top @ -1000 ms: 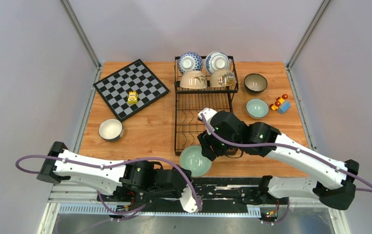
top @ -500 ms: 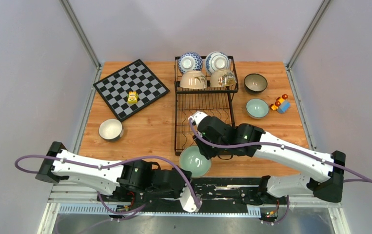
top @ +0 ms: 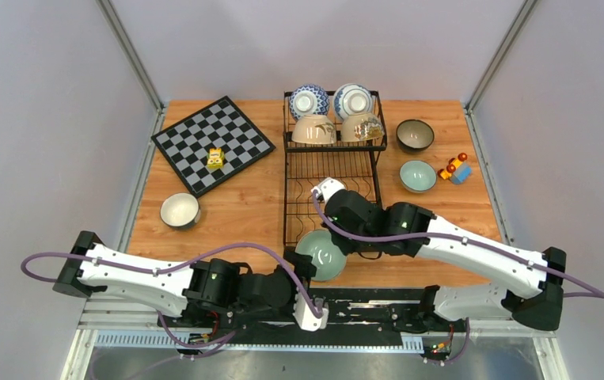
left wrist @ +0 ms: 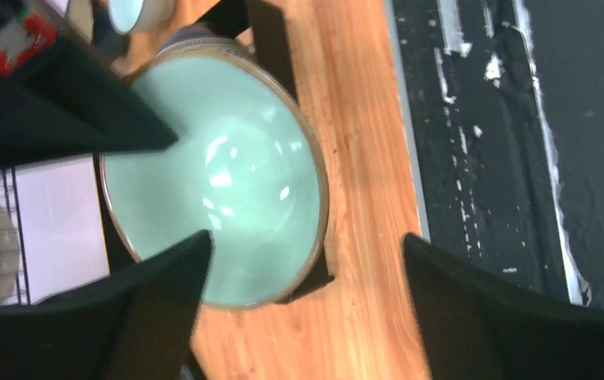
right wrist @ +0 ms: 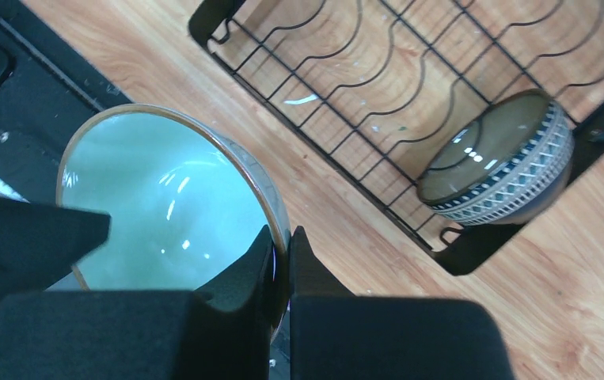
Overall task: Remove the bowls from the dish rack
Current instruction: Place the bowl at the center of the board.
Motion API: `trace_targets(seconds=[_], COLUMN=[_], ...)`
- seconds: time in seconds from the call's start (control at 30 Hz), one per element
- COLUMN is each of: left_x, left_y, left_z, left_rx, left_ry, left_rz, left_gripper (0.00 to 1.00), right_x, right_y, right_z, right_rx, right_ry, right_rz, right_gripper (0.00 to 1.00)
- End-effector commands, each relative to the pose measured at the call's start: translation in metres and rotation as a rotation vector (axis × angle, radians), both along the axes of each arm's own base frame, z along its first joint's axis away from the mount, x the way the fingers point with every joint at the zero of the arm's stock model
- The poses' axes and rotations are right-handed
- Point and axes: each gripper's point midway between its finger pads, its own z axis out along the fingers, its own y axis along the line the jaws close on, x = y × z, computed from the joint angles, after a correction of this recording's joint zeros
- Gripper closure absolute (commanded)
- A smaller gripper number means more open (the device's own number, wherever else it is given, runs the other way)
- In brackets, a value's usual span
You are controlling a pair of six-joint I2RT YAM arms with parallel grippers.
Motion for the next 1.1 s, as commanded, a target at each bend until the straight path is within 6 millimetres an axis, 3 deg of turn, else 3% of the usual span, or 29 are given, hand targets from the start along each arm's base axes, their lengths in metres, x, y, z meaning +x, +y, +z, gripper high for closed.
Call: trace_targets(seconds=[0.0, 0.13, 0.3, 0.4, 0.5, 0.73, 0.9, 1.07], left_x=[0.017, 0.036, 0.045, 0.046, 0.051, 0.063, 0.059, 0.051], left_y=[0.005, 0.024, 0.043, 0.038, 0.027, 0.014, 0.005, 0.001], left_z=[0.019, 0.033, 0.032, 0.030, 0.032, 0.009, -0.012, -0.028], left_rx=[-0.184, -0.327, -0.461, -0.564, -0.675, -0.759, -0.689, -0.619], left_ry=[0.042, 0.083, 0.211, 0.296, 0.333, 0.362, 0.387, 0.416], left_rz=[0.193, 0.382, 0.586, 0.664, 0.727, 0.948, 1.022, 1.014], left_gripper=[0.00, 0.00, 0.00, 0.00, 0.00, 0.00, 0.00, 0.00], right_x=[0.017, 0.040, 0.073, 0.086, 0.090, 0.102, 0.113, 0.124], right_y=[-0.019, -0.061, -0.147, -0.201, -0.237, -0.282, -0.319, -0.339], right_z=[0.025, 0.043, 0.050, 0.041, 0.017, -0.040, -0.058, -0.074], right_rx=[0.035, 0.016, 0.086, 0.107, 0.078, 0.163, 0.169, 0.195], right_ry=[-0.125, -0.194, -0.193, -0.201, -0.191, -0.134, -0.187, -0.175], right_rz=[-0.109, -0.254, -0.572, -0.790, -0.986, -1.343, -1.519, -1.599], right_gripper=[1.00, 1.00, 1.00, 1.00, 1.00, 1.00, 1.00, 1.00])
